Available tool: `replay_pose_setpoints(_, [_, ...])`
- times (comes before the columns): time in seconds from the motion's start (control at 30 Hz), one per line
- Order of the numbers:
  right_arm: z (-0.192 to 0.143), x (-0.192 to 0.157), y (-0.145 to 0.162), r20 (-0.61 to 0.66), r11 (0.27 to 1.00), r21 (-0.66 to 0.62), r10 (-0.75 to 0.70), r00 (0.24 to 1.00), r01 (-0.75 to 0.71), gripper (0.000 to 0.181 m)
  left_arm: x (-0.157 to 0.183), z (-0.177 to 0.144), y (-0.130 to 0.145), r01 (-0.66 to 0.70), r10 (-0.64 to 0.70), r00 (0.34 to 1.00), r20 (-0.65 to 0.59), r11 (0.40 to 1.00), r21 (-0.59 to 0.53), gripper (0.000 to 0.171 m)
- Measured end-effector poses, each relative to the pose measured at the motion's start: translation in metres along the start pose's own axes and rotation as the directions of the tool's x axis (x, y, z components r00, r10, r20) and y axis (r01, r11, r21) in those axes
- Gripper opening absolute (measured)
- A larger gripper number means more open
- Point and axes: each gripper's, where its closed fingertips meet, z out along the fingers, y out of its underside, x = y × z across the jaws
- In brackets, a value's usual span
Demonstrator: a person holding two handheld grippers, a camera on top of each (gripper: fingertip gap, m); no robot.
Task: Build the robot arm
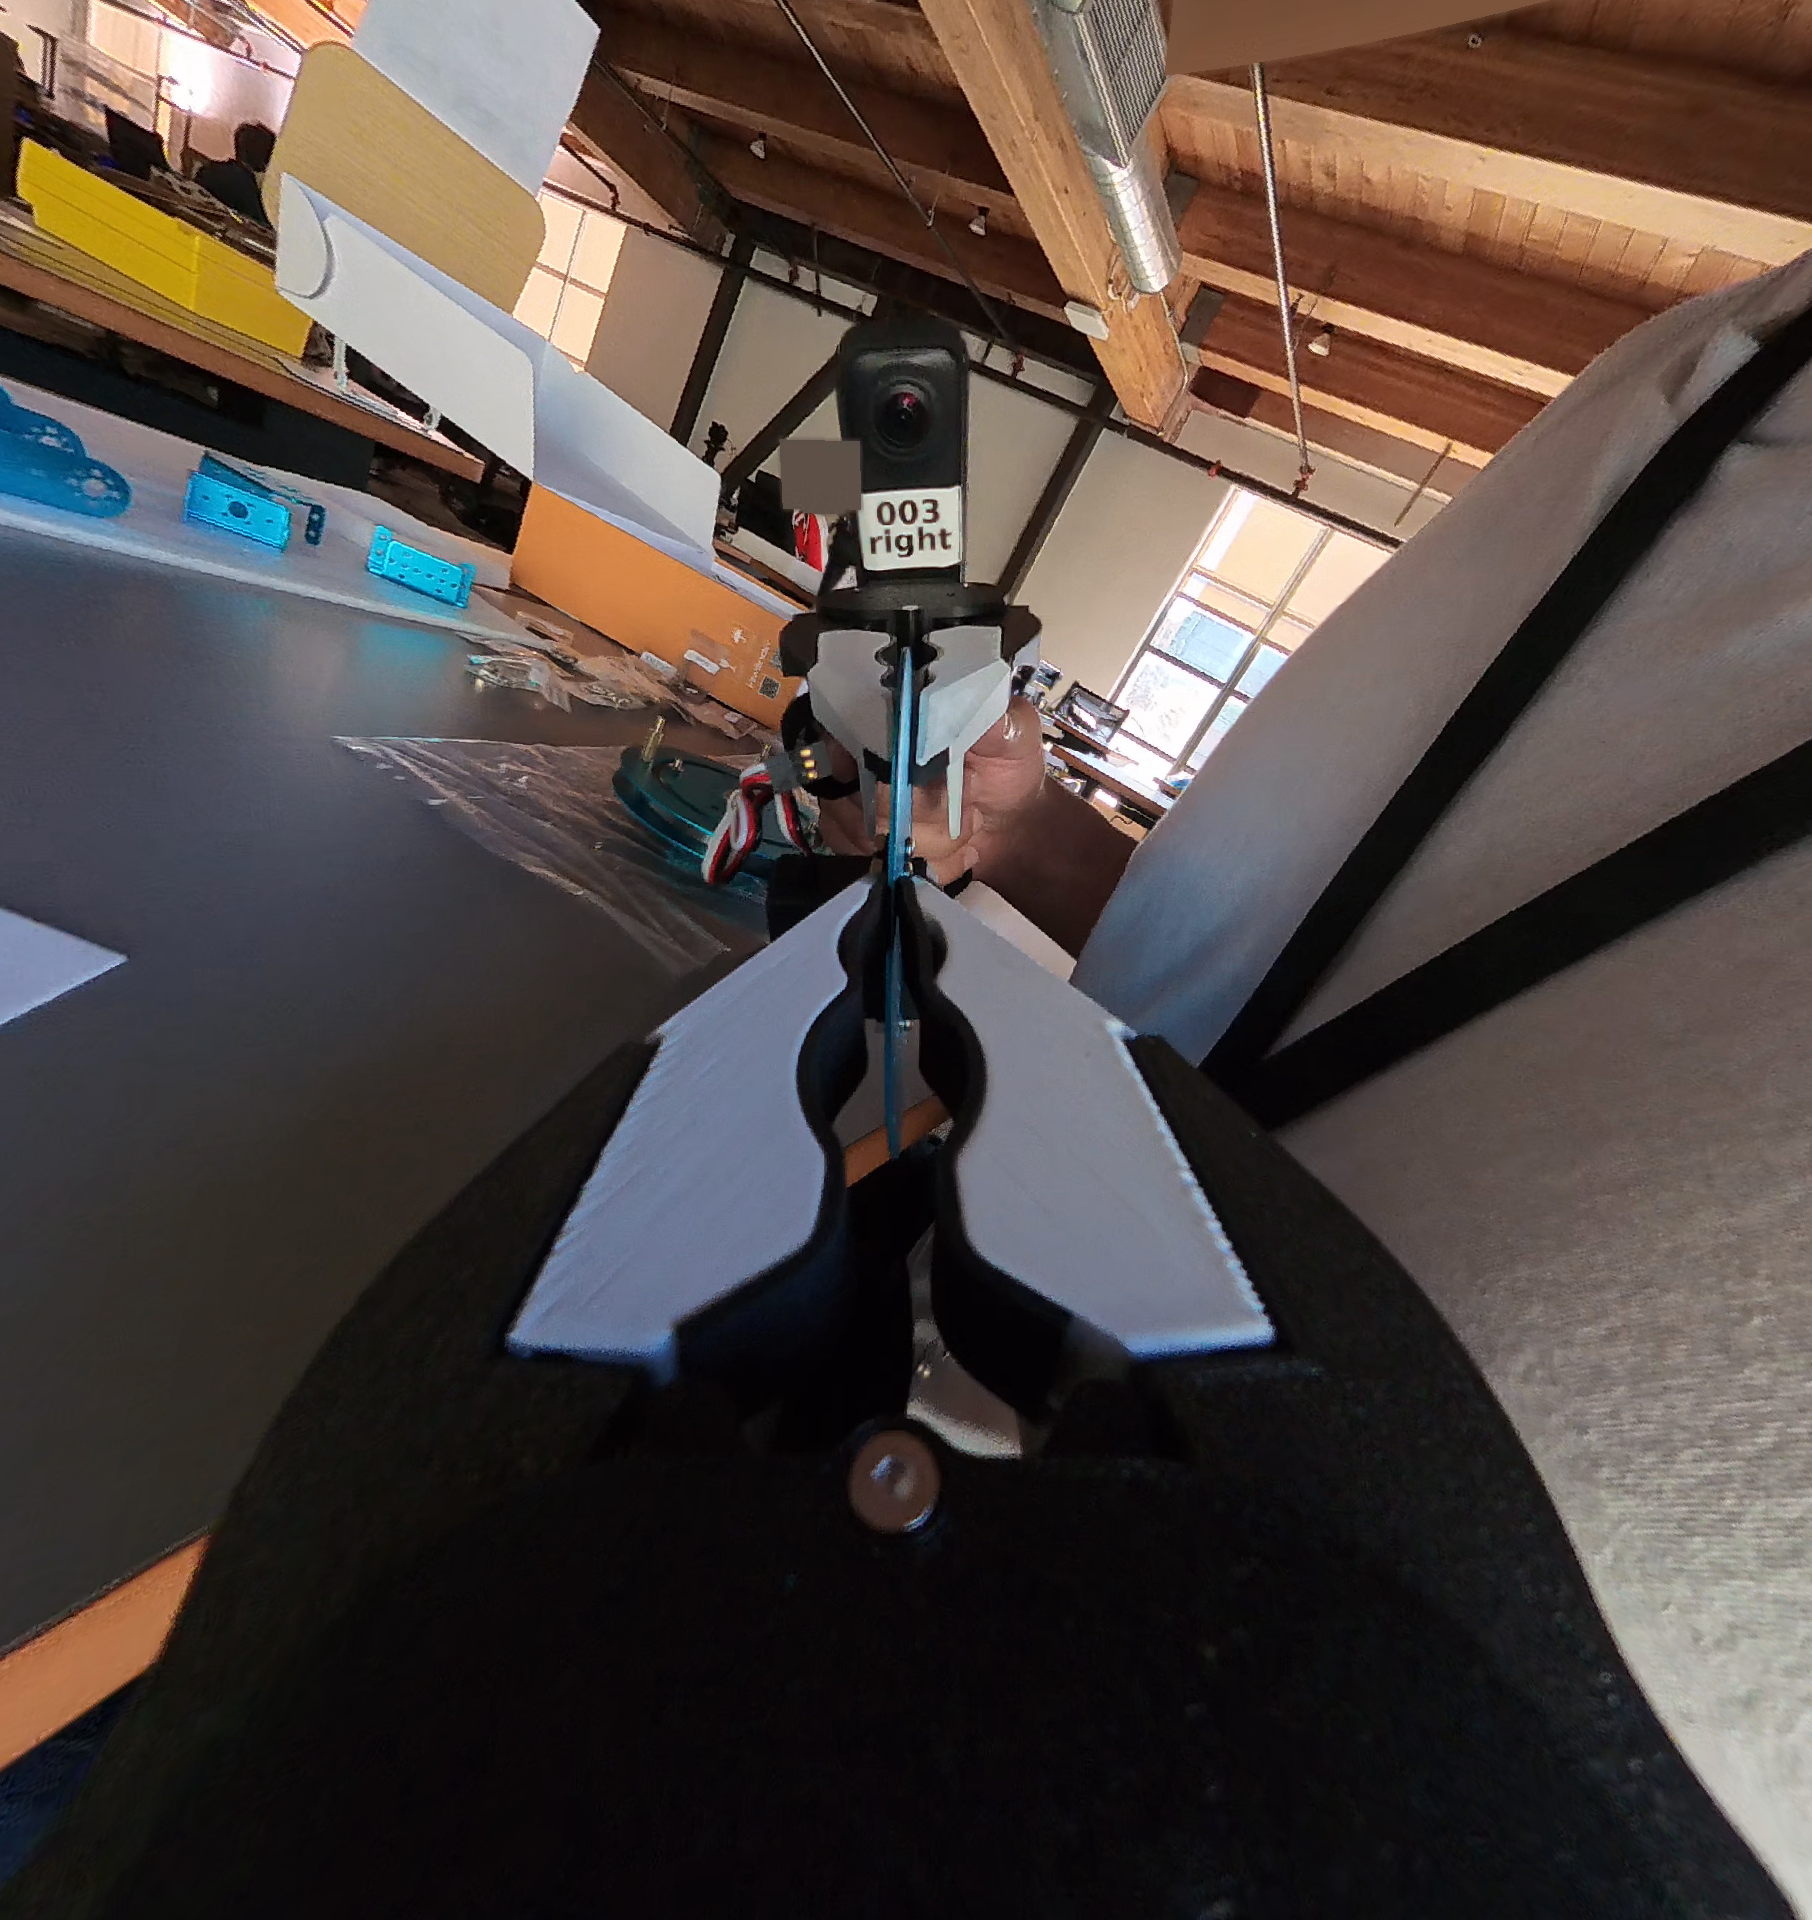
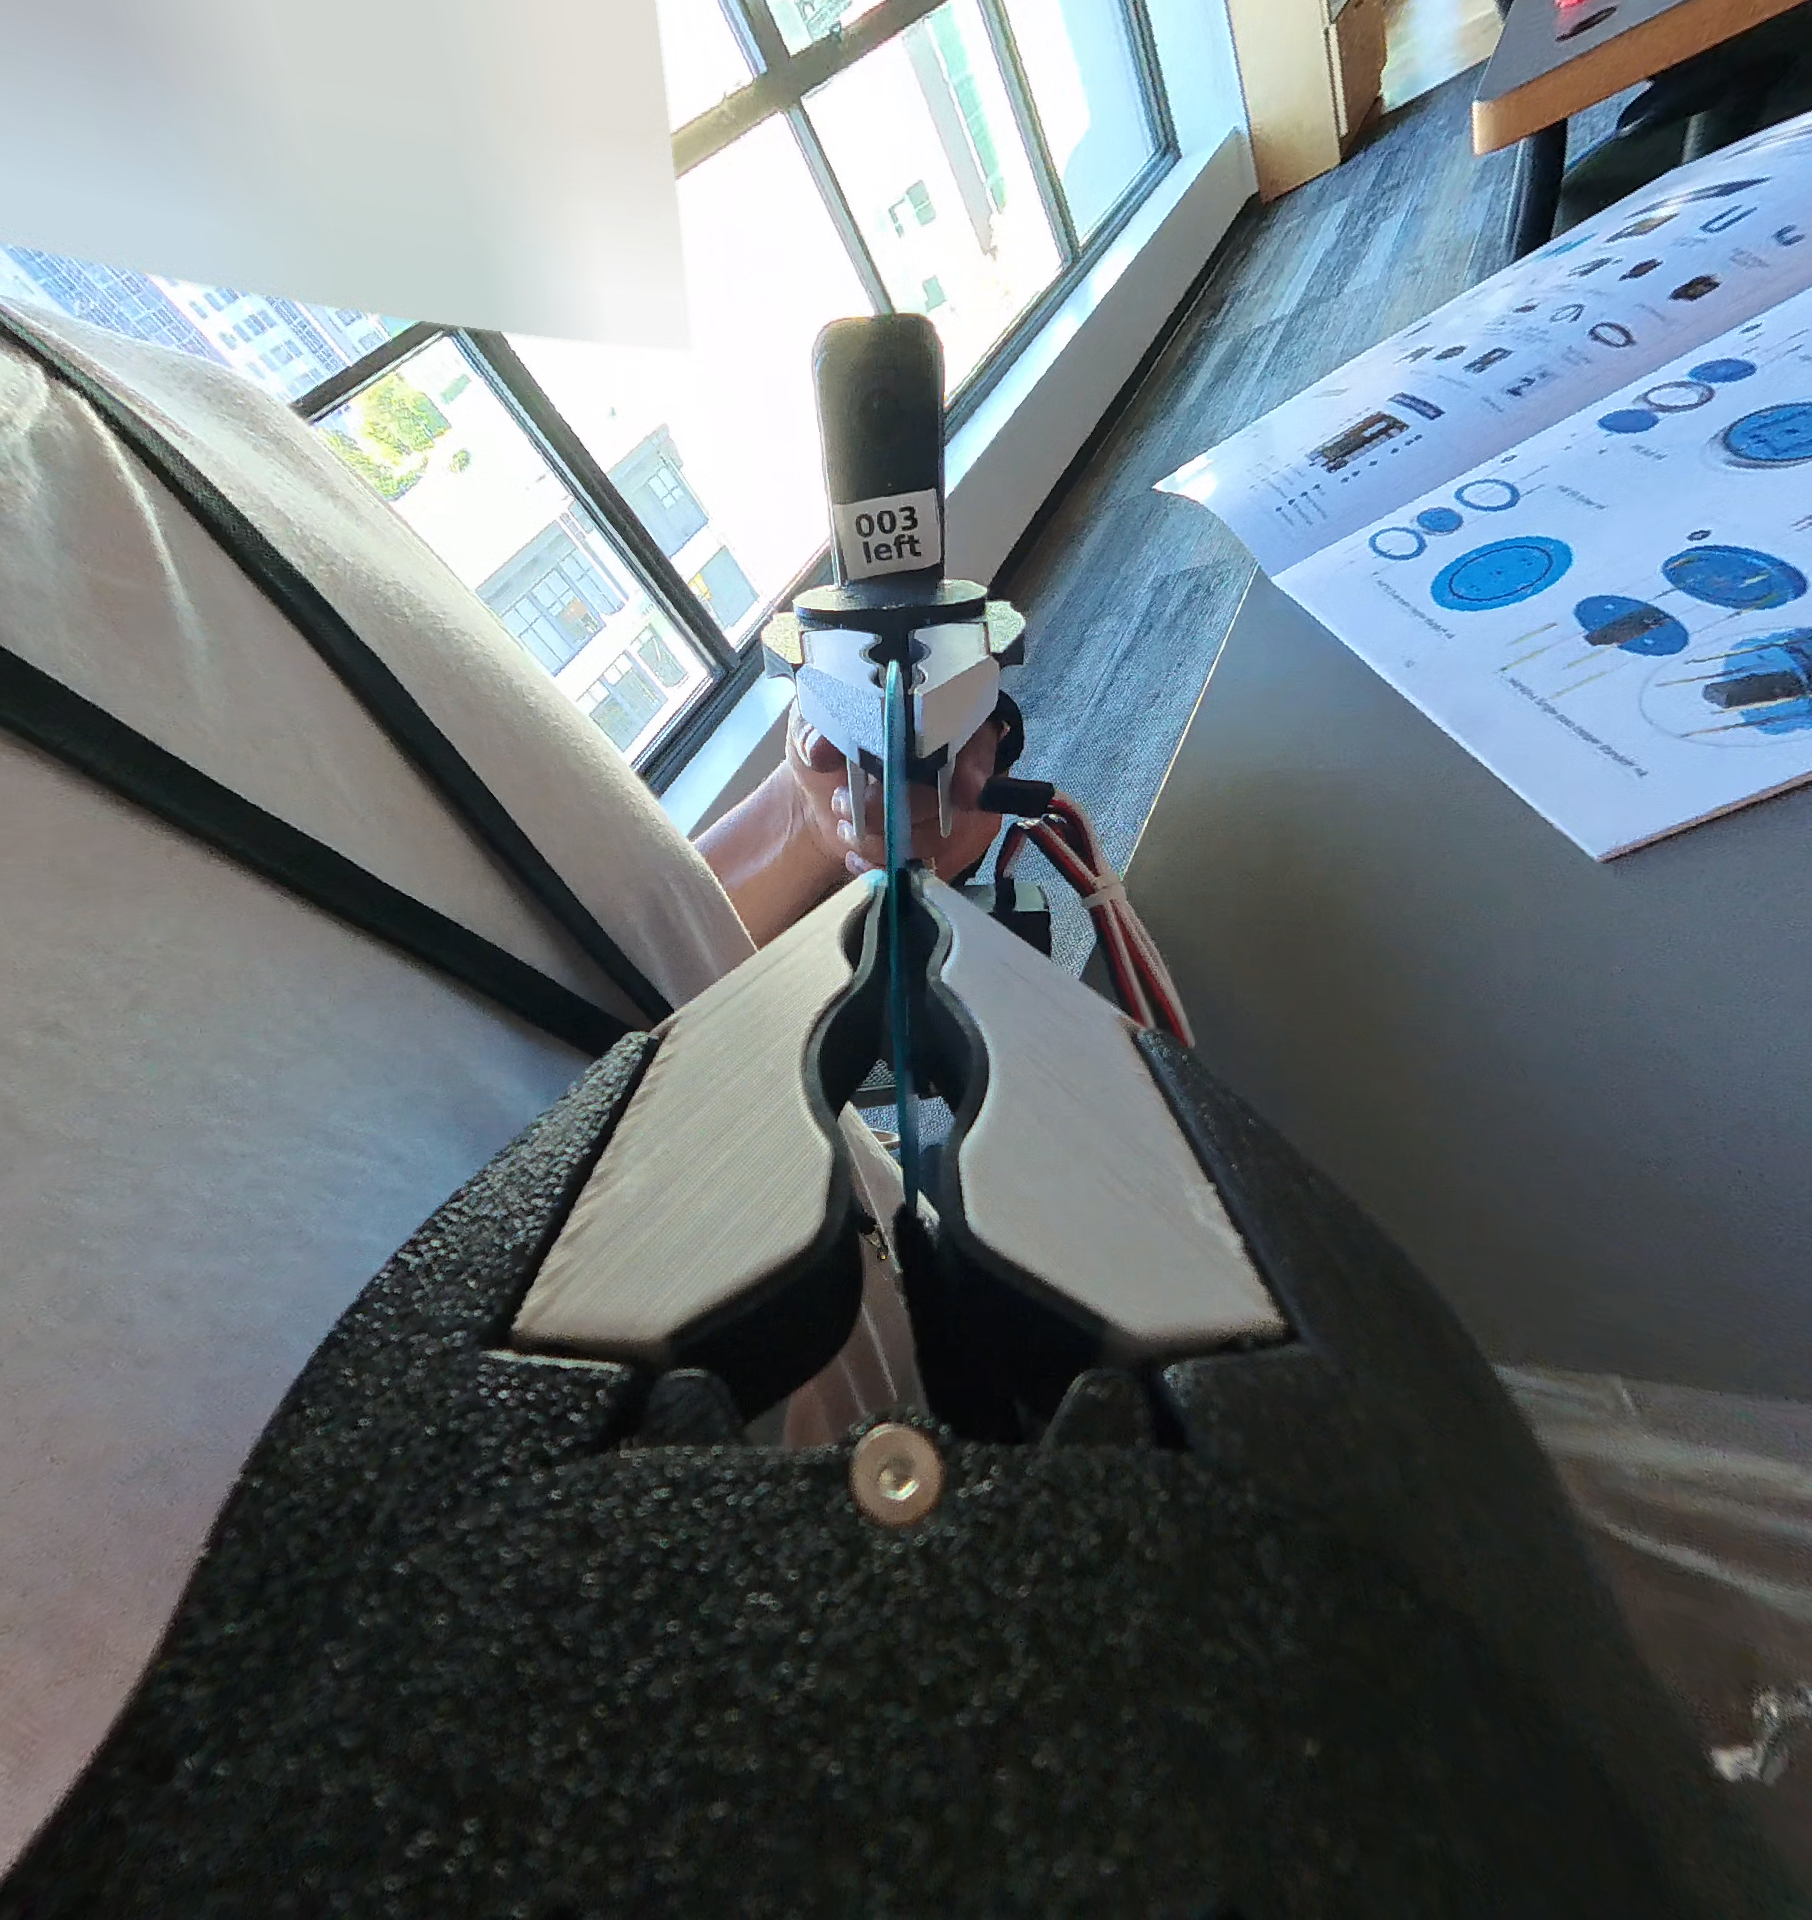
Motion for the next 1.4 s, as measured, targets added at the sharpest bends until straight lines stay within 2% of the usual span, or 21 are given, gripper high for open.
replay_pose_setpoints(0.67, [0.035, 0.011, -0.005, 0.041, 0.998, -0.062, -0.007, 0.999, 0.009, 0.000, -0.008, -0.036, -0.003, -0.017, 0.016, 0.997, 0.069, 1.000, 0.015, 0.000])
replay_pose_setpoints(1.4, [0.021, 0.011, -0.004, 0.016, 0.999, -0.043, -0.021, 1.000, 0.022, 0.000, -0.008, -0.022, -0.003, -0.041, 0.043, 0.997, 0.068, 0.999, -0.032, 0.000])
